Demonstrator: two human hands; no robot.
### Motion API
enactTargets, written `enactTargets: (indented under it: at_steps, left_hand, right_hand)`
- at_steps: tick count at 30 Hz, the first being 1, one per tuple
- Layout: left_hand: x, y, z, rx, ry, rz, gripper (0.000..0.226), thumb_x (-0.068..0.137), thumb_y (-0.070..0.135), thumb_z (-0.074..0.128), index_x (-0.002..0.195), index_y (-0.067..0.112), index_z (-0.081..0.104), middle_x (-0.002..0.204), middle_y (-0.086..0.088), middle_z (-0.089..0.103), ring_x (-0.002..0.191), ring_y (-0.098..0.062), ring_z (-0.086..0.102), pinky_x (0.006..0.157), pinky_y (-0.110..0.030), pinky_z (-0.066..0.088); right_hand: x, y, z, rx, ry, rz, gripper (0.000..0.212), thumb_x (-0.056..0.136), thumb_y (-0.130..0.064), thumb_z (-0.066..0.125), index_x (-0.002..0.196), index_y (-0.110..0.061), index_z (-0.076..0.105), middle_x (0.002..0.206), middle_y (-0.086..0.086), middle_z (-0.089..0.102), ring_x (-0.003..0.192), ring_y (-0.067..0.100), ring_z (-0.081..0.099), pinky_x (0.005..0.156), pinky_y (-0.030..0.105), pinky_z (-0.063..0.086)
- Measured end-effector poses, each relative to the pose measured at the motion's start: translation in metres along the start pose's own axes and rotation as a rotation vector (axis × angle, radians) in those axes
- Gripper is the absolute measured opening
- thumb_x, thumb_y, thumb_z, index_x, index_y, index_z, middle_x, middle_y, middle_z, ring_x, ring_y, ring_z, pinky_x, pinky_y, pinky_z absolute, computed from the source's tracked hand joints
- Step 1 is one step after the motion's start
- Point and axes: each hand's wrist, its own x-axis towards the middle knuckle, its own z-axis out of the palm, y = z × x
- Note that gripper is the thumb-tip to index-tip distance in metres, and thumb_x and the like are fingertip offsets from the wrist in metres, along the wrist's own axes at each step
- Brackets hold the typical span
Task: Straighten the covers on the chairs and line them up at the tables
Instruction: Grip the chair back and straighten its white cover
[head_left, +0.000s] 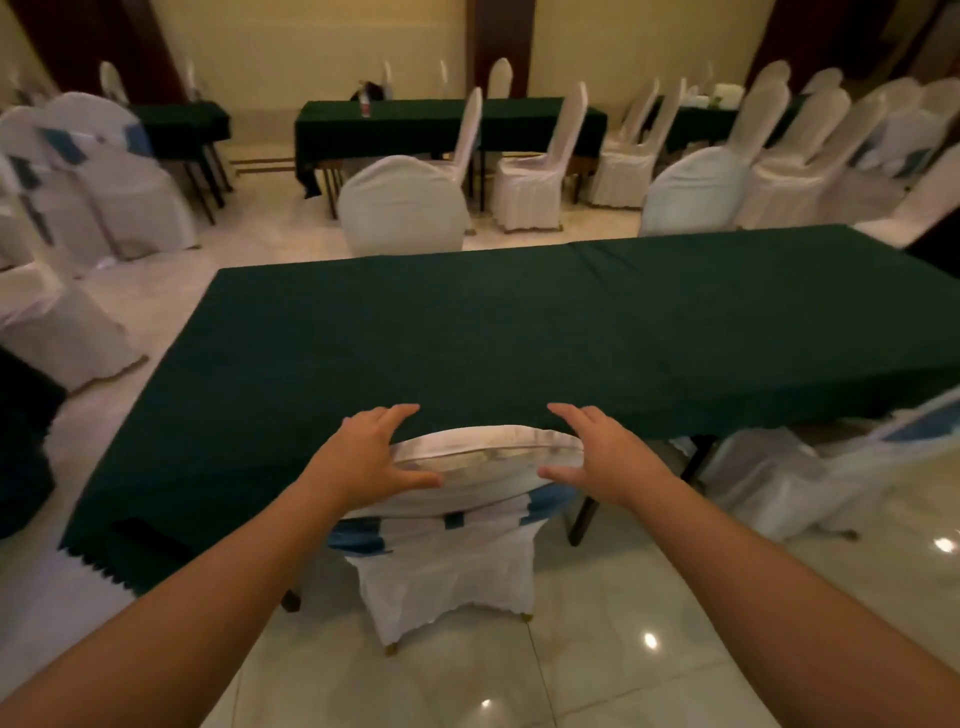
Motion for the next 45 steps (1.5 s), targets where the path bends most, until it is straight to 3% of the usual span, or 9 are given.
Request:
enactTargets:
  at_steps: [3, 8, 12, 18, 24, 35, 45]
  left_hand:
    - [0.026, 0.055, -0.001, -0.021, 0.001, 0.137, 0.113, 0.050, 0.099, 0.055, 0.146, 0.047, 0.026, 0.147, 0.006, 0.043, 0.131, -0.017, 0.041, 0.106, -0.048, 0.041]
    - [0.058, 0.160, 0.016, -0.069, -0.026, 0.323, 0.109, 0.054, 0.093, 0.062, 0.146, 0.048, 0.024, 0.148, 0.009, 0.041, 0.132, -0.014, 0.040, 0.104, -0.042, 0.040]
    - [0.082, 0.275, 0.051, -0.088, -0.085, 0.465, 0.106, 0.057, 0.091, 0.061, 0.146, 0.048, 0.023, 0.147, 0.008, 0.040, 0.131, -0.015, 0.039, 0.102, -0.042, 0.041]
    - [0.111, 0.459, 0.112, -0.122, -0.115, 0.573, 0.105, 0.060, 0.089, 0.063, 0.148, 0.044, 0.025, 0.148, 0.009, 0.040, 0.131, -0.015, 0.039, 0.102, -0.041, 0.041]
    - [0.135, 0.619, 0.155, -0.190, -0.093, 0.596, 0.104, 0.061, 0.085, 0.067, 0.148, 0.043, 0.026, 0.149, 0.007, 0.040, 0.132, -0.018, 0.041, 0.100, -0.044, 0.043]
    - [0.249, 0.791, 0.238, -0.176, -0.111, 0.546, 0.104, 0.063, 0.077, 0.071, 0.150, 0.038, 0.029, 0.152, 0.003, 0.039, 0.131, -0.023, 0.043, 0.102, -0.050, 0.046]
    - [0.421, 0.919, 0.332, -0.166, -0.171, 0.433, 0.103, 0.064, 0.077, 0.072, 0.149, 0.037, 0.030, 0.153, 0.003, 0.038, 0.130, -0.021, 0.044, 0.100, -0.045, 0.048]
  right_hand:
    - [-0.031, 0.021, -0.022, 0.021, 0.134, 0.042, 0.088, 0.080, -0.065, 0.069, 0.152, -0.043, 0.023, 0.144, -0.003, 0.042, 0.126, 0.018, 0.044, 0.092, 0.037, 0.046]
    - [-0.096, 0.073, -0.064, 0.053, 0.280, 0.147, 0.086, 0.082, -0.064, 0.069, 0.152, -0.042, 0.024, 0.134, -0.004, 0.047, 0.117, 0.017, 0.049, 0.091, 0.035, 0.047]
    - [-0.161, 0.146, -0.113, 0.022, 0.395, 0.268, 0.090, 0.080, -0.065, 0.069, 0.153, -0.040, 0.024, 0.136, -0.003, 0.046, 0.118, 0.017, 0.049, 0.093, 0.034, 0.047]
    - [-0.258, 0.272, -0.192, -0.043, 0.499, 0.433, 0.094, 0.078, -0.071, 0.068, 0.154, -0.040, 0.021, 0.152, 0.000, 0.039, 0.133, 0.021, 0.043, 0.102, 0.043, 0.048]
    - [-0.322, 0.390, -0.261, -0.026, 0.504, 0.546, 0.098, 0.074, -0.073, 0.071, 0.153, -0.043, 0.022, 0.154, -0.003, 0.036, 0.134, 0.020, 0.041, 0.102, 0.044, 0.047]
    - [-0.294, 0.575, -0.343, -0.098, 0.422, 0.595, 0.098, 0.078, -0.065, 0.074, 0.155, -0.041, 0.021, 0.159, -0.002, 0.031, 0.139, 0.022, 0.035, 0.106, 0.047, 0.044]
    - [-0.174, 0.797, -0.428, -0.180, 0.328, 0.548, 0.099, 0.074, -0.070, 0.074, 0.153, -0.045, 0.019, 0.157, -0.003, 0.036, 0.134, 0.023, 0.041, 0.101, 0.044, 0.049]
